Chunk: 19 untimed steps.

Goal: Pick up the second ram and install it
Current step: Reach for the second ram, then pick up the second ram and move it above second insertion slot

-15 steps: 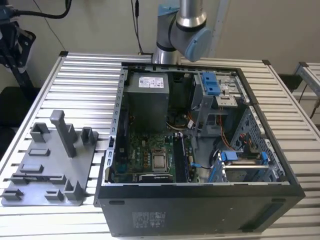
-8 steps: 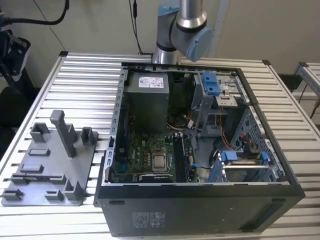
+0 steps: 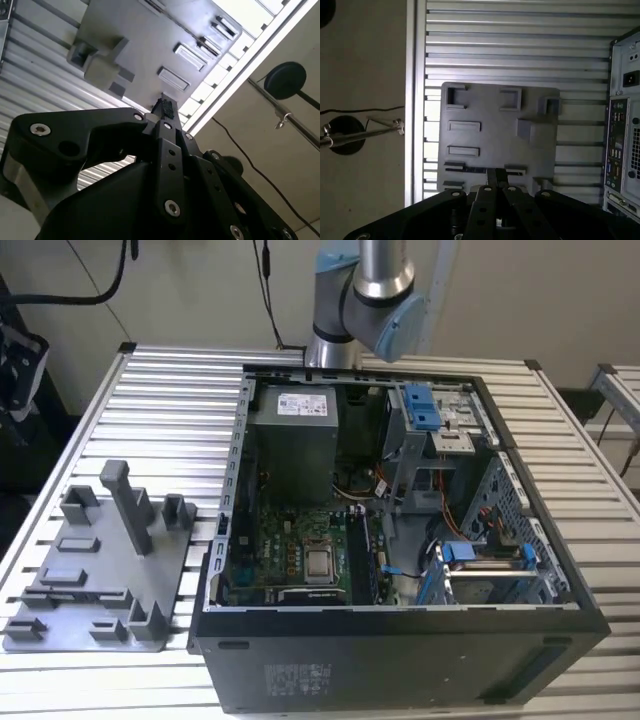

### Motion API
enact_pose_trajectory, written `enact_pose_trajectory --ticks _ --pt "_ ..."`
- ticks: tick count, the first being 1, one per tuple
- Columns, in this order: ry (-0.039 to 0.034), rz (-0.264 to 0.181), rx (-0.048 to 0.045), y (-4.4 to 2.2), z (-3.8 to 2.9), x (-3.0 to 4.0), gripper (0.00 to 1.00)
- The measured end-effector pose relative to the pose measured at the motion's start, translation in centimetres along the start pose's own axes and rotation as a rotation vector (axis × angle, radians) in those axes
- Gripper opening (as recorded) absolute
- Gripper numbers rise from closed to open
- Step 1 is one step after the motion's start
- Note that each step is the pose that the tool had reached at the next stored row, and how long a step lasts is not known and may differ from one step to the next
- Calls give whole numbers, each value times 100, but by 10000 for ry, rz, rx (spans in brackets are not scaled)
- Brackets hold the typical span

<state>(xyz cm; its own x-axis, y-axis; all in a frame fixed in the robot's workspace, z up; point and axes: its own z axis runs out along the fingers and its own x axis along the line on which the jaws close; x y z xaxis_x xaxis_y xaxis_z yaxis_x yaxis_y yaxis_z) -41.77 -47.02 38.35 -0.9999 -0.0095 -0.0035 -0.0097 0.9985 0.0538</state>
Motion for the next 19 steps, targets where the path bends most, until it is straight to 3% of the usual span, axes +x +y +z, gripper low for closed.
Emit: enact_pose_trajectory --ticks 9,19 --pt "0 10 1 -222 -5 20 11" --pt "13 20 1 -234 -5 21 11"
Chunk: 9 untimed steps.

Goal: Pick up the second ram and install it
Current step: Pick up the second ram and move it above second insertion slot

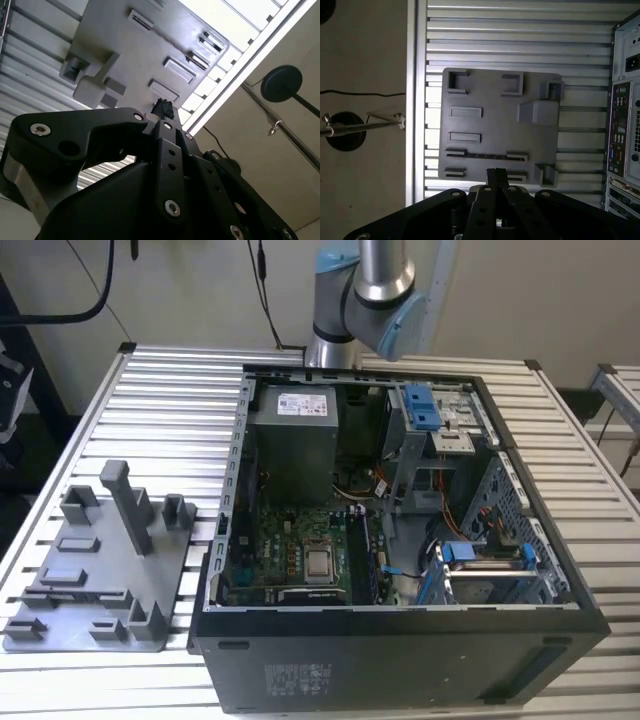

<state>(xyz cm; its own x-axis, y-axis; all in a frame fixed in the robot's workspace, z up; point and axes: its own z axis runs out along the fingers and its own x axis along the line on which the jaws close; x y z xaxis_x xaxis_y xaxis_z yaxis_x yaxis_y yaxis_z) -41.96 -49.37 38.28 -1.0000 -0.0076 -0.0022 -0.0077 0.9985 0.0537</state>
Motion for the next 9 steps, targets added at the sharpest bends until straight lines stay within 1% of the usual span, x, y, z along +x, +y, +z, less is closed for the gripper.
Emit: enact_pose_trajectory --ticks 7,9 --pt "4 -8 0 0 0 0 11" --pt "12 -128 0 0 0 0 11"
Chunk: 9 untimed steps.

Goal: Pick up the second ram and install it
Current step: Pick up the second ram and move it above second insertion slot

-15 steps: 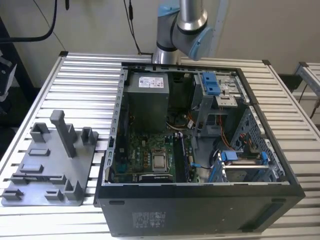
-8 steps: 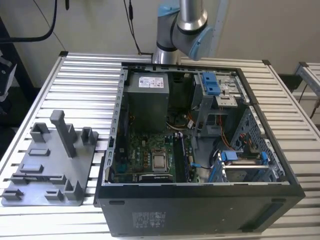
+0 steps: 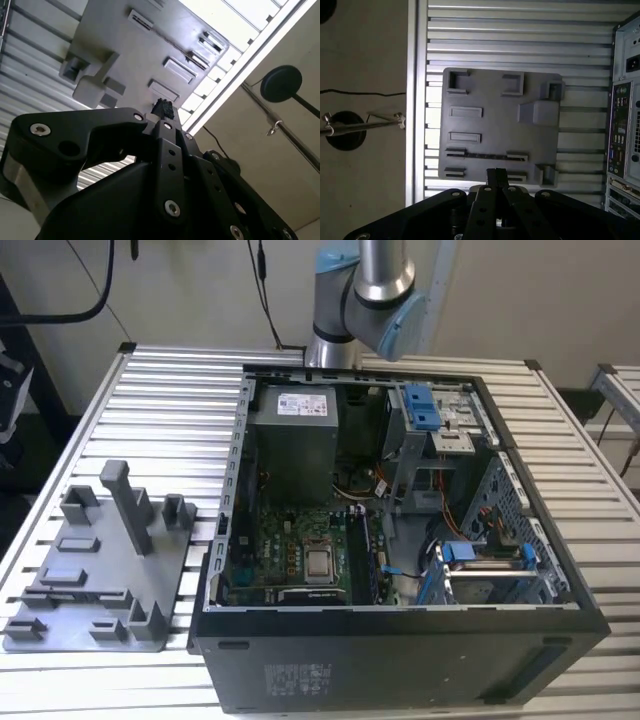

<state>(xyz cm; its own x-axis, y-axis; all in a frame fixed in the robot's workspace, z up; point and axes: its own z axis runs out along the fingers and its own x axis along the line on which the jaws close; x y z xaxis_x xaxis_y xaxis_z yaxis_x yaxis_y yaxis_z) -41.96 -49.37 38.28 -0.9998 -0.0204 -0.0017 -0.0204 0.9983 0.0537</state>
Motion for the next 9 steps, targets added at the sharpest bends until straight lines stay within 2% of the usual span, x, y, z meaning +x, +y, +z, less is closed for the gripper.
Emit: enact_pose_trajectory --ticks 9 --pt "75 -1399 9 0 1 0 11"
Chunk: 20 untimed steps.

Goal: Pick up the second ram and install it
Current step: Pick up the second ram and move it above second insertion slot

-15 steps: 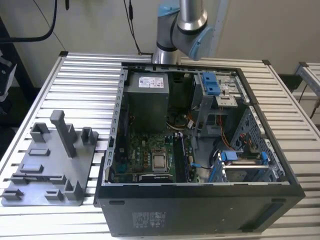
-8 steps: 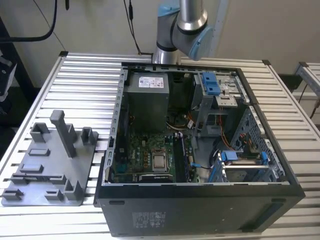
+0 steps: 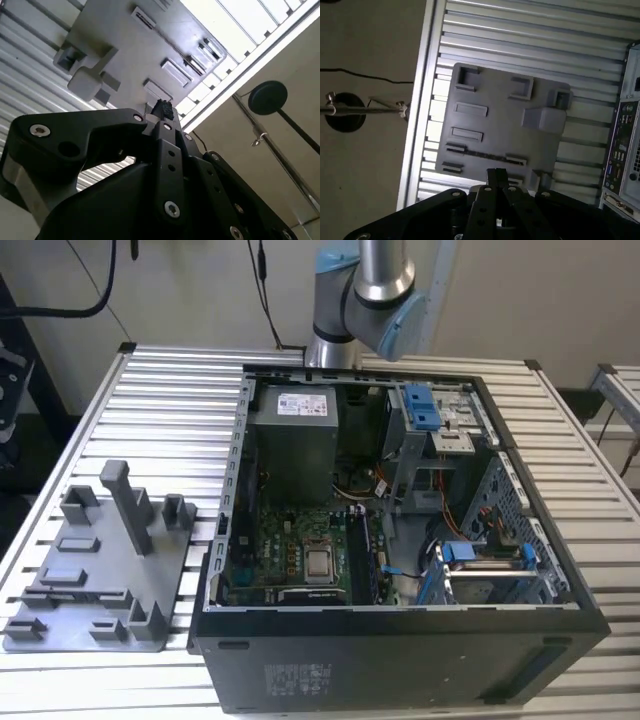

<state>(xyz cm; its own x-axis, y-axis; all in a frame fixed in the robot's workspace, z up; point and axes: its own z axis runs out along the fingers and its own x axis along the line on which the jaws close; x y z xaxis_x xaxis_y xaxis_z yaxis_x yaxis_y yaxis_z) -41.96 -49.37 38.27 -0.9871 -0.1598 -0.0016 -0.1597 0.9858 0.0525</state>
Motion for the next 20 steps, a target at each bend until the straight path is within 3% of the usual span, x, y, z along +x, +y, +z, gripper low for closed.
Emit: enact_pose_trajectory --ticks 20 --pt "189 -3471 53 1 0 0 11"
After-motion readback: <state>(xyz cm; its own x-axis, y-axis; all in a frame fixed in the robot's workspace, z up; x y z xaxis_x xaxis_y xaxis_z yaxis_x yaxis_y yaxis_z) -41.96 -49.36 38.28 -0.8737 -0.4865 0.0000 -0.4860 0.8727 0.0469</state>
